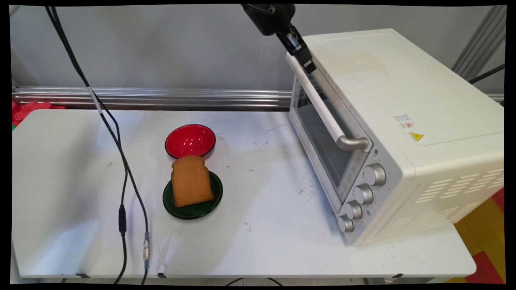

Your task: Open the oven

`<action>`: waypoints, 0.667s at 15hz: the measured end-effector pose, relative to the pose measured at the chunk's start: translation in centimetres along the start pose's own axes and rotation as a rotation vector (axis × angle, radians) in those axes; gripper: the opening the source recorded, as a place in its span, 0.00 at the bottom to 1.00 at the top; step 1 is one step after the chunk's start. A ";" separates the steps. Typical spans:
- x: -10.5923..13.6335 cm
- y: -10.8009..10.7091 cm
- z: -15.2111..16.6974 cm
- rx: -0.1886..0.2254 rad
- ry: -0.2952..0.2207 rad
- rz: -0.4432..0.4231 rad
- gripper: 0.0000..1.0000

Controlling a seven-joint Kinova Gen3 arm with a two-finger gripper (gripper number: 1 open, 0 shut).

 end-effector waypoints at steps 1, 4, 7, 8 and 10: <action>0.0 -0.1 0.4 -0.002 0.003 -0.001 0.00; -0.2 -0.2 1.6 -0.008 0.014 -0.005 0.00; -0.3 -0.2 2.7 -0.015 0.026 -0.006 0.00; -0.4 -0.2 3.1 -0.015 0.031 -0.005 0.00; -0.5 -0.2 3.7 -0.014 0.036 -0.003 0.00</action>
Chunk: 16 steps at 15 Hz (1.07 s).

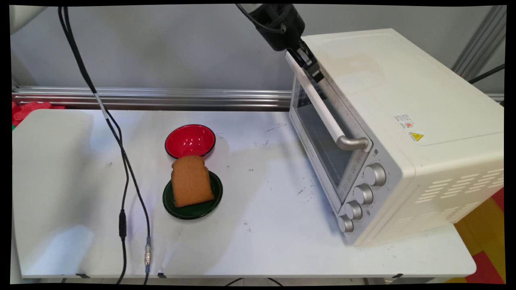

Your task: Open the oven

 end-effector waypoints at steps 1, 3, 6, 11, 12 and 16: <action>-0.1 0.0 0.3 0.001 0.002 0.000 0.00; -0.3 0.0 0.9 0.004 0.007 -0.001 0.00; -0.7 0.0 1.7 0.007 0.010 0.000 0.00; -1.7 0.0 2.3 0.011 0.001 0.005 0.00; -2.0 0.0 2.3 0.012 -0.003 0.005 0.00; -4.1 0.2 1.4 0.010 -0.036 -0.006 0.00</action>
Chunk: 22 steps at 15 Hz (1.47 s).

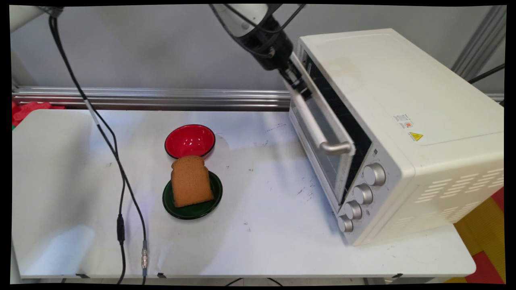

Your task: Open the oven

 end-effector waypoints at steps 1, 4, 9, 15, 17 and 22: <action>-0.6 0.1 -0.3 -0.003 -0.008 -0.005 0.00; -2.8 0.2 -1.0 -0.016 -0.028 -0.008 0.00; -5.8 0.2 -1.3 -0.035 -0.024 0.008 0.00; -10.1 -0.4 0.1 -0.047 -0.002 0.051 0.00; -11.5 -0.6 0.5 -0.047 -0.003 0.060 0.00; -15.9 -1.2 1.4 -0.053 -0.021 0.082 0.00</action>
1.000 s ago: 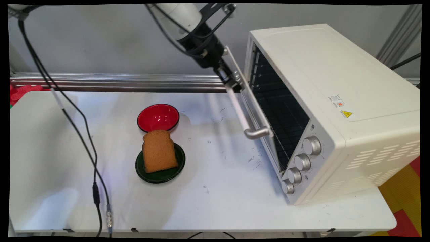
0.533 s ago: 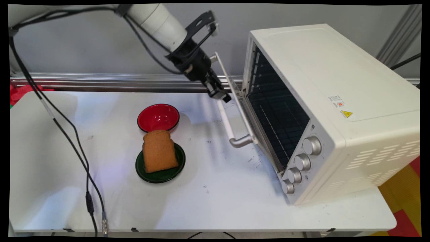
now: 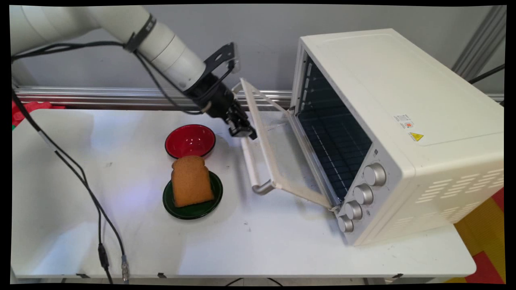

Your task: Open the oven

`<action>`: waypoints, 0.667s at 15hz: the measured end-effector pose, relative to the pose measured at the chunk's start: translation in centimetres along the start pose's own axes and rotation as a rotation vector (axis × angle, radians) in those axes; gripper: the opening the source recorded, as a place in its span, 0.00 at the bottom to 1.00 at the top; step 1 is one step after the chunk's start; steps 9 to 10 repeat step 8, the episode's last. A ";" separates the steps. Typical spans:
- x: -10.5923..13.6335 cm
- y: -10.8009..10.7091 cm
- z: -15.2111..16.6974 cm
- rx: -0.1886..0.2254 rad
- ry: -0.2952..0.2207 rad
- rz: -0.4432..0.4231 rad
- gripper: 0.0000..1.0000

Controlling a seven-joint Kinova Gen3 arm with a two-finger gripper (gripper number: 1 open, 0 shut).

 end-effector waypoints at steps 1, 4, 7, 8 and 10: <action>-0.9 0.0 0.1 -0.002 -0.005 0.003 0.00; -3.0 -0.1 0.5 -0.006 -0.014 0.011 0.00; -4.8 -0.2 0.6 -0.009 -0.022 0.014 0.00; -5.2 -0.2 0.5 -0.009 -0.023 0.014 0.00; -5.2 -0.2 0.5 -0.009 -0.023 0.014 0.00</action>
